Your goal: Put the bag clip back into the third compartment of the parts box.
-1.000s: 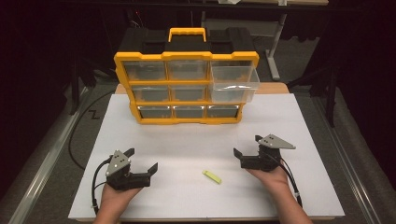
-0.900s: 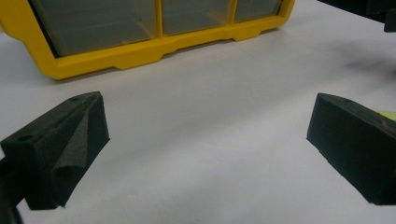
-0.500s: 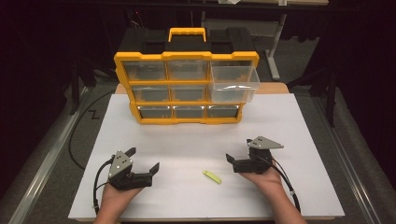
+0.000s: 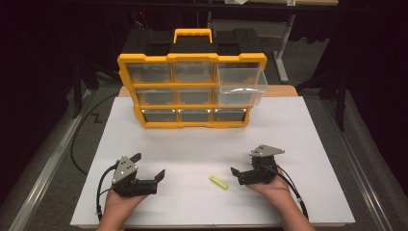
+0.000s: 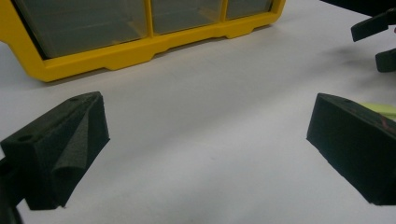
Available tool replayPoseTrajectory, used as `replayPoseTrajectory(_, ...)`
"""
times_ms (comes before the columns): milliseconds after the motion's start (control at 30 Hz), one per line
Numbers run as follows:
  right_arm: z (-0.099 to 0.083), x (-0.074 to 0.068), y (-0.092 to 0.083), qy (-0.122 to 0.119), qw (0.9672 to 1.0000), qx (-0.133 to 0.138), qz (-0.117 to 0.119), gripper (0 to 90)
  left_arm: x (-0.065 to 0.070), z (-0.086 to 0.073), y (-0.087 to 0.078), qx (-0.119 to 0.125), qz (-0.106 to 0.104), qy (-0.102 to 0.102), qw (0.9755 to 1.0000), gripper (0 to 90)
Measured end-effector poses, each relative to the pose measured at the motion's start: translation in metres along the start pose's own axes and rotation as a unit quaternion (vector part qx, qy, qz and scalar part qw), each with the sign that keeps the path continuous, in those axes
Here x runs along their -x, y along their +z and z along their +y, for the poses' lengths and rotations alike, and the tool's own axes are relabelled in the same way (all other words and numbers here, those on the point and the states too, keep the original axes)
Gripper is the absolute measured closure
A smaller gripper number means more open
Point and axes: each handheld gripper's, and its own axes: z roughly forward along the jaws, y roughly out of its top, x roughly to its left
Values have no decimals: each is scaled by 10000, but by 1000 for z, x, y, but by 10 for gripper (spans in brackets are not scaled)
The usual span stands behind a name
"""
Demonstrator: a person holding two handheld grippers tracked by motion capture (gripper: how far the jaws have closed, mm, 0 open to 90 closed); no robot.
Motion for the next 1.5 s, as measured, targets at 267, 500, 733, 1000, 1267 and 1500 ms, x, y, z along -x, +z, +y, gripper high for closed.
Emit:
replayPoseTrajectory(267, -4, -3, 1, -136, 9994, -288, 107, 12, 0, 0, 0, 44, -28, -3, 10000, 3)
replayPoseTrajectory(500, -6, -9, -2, -193, 9988, -292, 349, 59, 2, 1, 1, -131, -41, 76, 9999, 2)
replayPoseTrajectory(733, -9, -18, -9, -248, 9979, -169, 569, 170, 4, 1, 2, -29, -118, 116, 9999, 2)
replayPoseTrajectory(1000, -6, -33, -11, -301, 9948, 65, 968, 384, 5, 1, 3, 71, -167, 73, 9998, 2)
replayPoseTrajectory(1267, -3, -48, -3, -542, 9915, 20, 1181, 590, 4, 1, 5, 64, -130, 105, 9998, 3)
replayPoseTrajectory(1500, 0, -57, 4, -710, 9896, -137, 1247, 644, 6, 0, 4, 73, -156, 149, 9997, 3)
